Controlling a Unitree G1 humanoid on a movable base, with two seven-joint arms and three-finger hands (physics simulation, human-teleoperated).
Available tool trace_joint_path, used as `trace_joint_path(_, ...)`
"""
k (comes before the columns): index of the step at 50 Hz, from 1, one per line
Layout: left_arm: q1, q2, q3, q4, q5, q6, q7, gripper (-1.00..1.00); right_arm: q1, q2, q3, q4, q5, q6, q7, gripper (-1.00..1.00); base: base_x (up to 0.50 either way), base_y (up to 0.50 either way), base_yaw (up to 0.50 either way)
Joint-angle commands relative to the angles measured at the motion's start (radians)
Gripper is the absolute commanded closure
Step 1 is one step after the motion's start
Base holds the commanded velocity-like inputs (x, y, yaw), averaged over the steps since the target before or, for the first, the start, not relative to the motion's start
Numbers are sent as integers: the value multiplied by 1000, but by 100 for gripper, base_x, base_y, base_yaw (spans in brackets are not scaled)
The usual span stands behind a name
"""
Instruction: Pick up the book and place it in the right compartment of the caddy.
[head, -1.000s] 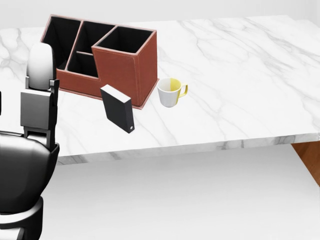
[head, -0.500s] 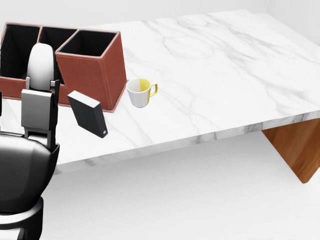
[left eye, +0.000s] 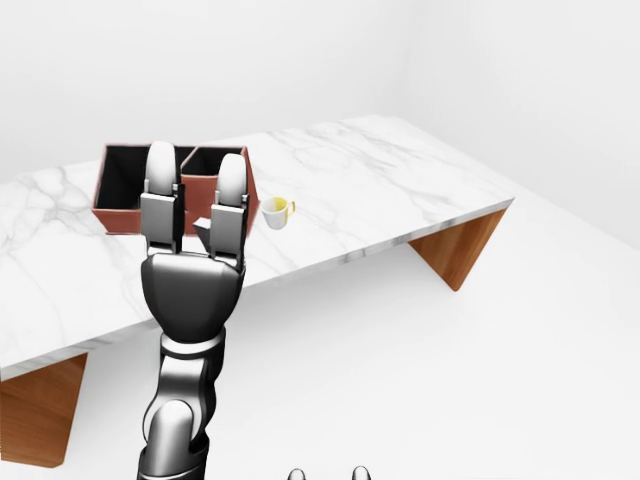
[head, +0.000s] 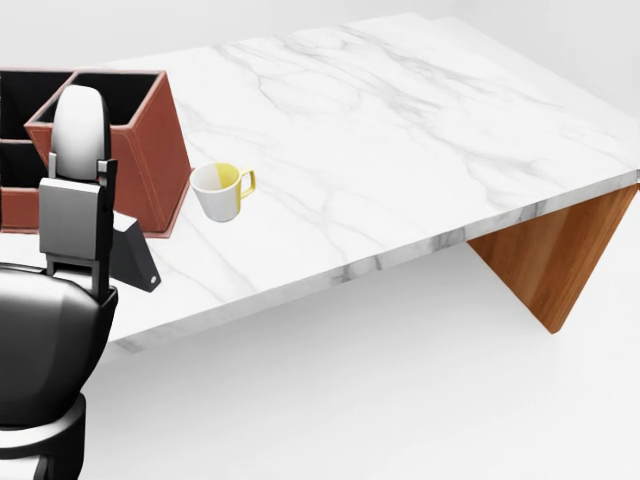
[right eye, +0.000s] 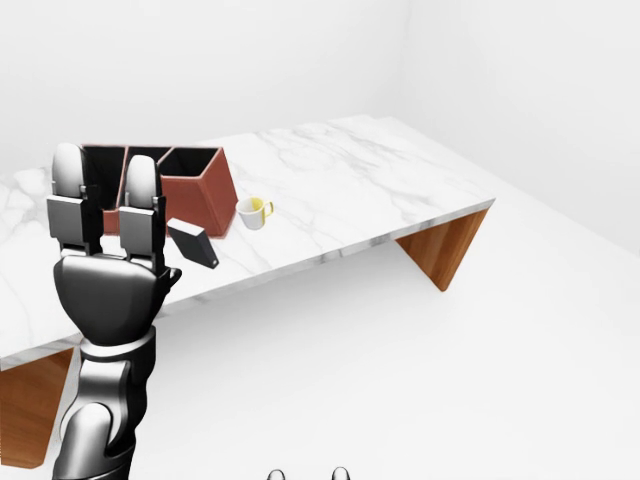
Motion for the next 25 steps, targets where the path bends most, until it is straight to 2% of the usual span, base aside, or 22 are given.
trace_joint_path(1, 1, 0, 1, -2, 1, 0, 0, -100, 0, 0, 0, -3, 0, 0, -4, -100, 0, 0, -23)
trace_joint_path(25, -2, 0, 0, 0, 4, 0, 0, -100, 2, -5, 0, -1, 3, 0, -11, -100, 0, 0, -23)
